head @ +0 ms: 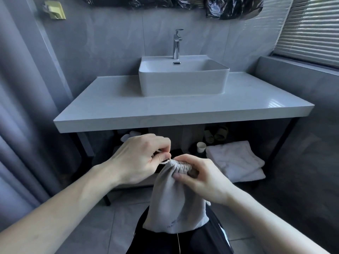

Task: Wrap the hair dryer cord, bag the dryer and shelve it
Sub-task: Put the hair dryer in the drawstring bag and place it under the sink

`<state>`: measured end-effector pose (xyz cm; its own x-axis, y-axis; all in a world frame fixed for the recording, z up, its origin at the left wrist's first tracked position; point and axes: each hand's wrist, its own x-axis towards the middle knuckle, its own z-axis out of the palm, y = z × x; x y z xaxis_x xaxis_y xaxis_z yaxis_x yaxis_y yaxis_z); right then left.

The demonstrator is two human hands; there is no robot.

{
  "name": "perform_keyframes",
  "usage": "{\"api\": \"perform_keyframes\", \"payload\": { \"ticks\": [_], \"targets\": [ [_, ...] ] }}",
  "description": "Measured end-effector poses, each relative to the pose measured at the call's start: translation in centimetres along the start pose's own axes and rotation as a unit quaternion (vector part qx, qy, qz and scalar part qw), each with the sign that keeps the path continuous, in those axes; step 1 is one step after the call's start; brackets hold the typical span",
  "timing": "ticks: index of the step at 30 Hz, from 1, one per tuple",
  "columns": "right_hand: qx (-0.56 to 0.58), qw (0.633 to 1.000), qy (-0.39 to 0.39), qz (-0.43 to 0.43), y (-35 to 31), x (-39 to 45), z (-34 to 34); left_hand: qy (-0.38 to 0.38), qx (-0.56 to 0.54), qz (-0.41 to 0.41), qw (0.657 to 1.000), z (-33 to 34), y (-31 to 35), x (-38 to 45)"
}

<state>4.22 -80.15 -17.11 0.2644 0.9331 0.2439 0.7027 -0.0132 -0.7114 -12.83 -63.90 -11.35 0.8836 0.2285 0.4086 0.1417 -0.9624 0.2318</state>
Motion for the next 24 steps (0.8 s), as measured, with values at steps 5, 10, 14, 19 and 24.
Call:
{"api": "perform_keyframes", "payload": {
  "ticks": [5, 10, 14, 19, 24],
  "targets": [
    [0.003, 0.998, 0.063, 0.006, 0.5, -0.6, 0.8, 0.036, -0.154, -0.179, 0.971, 4.6, -3.9, -3.6],
    [0.067, 0.989, 0.133, 0.005, 0.1, -0.5, 1.0, -0.010, -0.434, -0.419, 0.797, 11.3, -2.2, -9.4],
    [0.127, 0.979, 0.158, 0.014, -1.1, 0.8, 0.0, 0.027, -0.579, -0.522, 0.626, 15.3, -1.0, -11.3],
    [0.235, 0.948, 0.211, 0.032, -2.1, 2.5, -1.3, 0.067, -0.679, -0.523, 0.511, 17.0, -0.9, -11.3],
    [0.350, 0.896, 0.255, 0.097, -0.5, 3.1, -1.0, 0.091, -0.737, -0.478, 0.470, 17.5, -0.6, -8.9]
  ]
}}
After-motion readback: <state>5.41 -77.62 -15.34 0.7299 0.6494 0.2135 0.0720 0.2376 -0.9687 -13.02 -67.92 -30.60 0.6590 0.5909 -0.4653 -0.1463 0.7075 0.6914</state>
